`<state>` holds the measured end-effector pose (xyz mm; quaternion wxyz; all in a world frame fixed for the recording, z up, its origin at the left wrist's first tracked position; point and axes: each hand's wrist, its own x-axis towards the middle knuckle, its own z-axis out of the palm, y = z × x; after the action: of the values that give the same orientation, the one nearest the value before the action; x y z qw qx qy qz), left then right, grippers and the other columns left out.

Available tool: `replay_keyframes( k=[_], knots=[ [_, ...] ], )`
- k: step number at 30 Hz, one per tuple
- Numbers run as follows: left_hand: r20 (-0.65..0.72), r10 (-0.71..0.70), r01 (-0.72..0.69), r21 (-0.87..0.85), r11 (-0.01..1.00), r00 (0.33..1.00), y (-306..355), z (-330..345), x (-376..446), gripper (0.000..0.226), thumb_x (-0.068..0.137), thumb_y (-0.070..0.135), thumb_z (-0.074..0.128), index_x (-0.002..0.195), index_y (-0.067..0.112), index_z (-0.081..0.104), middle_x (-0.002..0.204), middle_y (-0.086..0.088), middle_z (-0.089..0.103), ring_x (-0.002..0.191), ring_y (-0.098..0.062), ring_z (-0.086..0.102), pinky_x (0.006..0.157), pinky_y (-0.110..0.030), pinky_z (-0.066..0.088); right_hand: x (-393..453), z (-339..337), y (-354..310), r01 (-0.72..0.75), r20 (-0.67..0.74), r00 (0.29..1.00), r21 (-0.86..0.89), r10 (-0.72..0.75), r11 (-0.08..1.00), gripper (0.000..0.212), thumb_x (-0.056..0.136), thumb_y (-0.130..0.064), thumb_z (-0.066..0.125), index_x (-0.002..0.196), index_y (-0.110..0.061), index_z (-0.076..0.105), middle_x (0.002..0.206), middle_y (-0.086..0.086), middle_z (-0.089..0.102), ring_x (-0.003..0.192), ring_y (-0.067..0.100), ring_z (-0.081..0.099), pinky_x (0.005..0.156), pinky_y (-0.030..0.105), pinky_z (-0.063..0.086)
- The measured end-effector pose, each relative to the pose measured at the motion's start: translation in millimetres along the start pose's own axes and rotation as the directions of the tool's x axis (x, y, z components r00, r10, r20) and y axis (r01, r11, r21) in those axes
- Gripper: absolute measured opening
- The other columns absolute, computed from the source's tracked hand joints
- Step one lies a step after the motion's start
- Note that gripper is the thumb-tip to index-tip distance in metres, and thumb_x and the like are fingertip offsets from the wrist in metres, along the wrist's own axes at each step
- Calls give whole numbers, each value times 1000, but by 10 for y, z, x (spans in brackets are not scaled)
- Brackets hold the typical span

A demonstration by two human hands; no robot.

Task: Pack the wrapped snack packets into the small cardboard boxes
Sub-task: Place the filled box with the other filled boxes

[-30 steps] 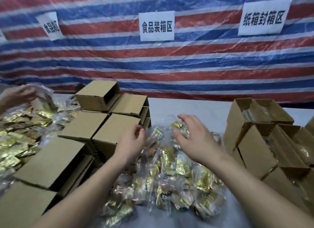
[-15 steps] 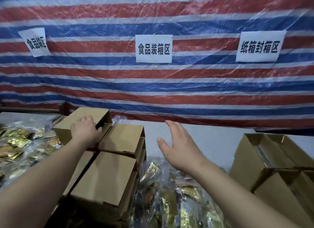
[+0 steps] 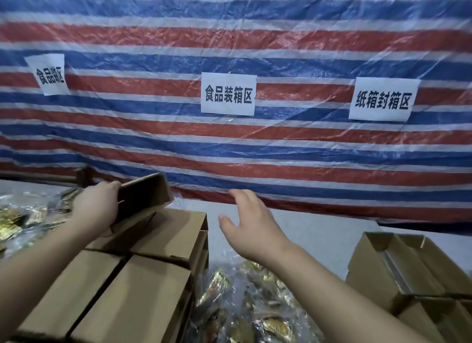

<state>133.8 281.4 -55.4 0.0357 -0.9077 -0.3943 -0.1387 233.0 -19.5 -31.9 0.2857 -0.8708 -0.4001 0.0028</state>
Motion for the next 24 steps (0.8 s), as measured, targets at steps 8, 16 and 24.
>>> replay_keyframes(
  k=[8, 16, 24],
  knots=[
    [-23, 303, -289, -374, 881, 953, 626, -1315, -837, 31, 98, 17, 56, 126, 25, 64, 123, 2, 62, 117, -20, 56, 98, -34, 46, -16, -790, -340, 63, -30, 997, -25, -64, 998, 71, 91, -32, 58, 154, -23, 26, 158, 0, 27, 144, 24, 29, 117, 44, 29],
    [127, 566, -376, -628, 681, 814, 1203, -1130, -2143, 20, 97, 24, 58, 103, 42, 66, 90, 27, 58, 88, 10, 57, 66, -6, 41, -1268, -985, 164, -14, 54, 998, -189, 25, 982, 16, 87, -21, 50, 74, -28, 56, 78, -4, 60, 72, 16, 59, 55, 27, 42],
    [492, 604, -149, -685, 713, 628, 1251, 672, -4120, 16, 96, 23, 59, 105, 21, 73, 103, 7, 70, 94, -3, 57, 77, -9, 40, -3397, 557, 1177, -340, 360, 848, -191, 388, 921, 14, 84, -31, 46, 87, -25, 58, 88, -6, 61, 83, 15, 60, 63, 26, 45]
  ],
)
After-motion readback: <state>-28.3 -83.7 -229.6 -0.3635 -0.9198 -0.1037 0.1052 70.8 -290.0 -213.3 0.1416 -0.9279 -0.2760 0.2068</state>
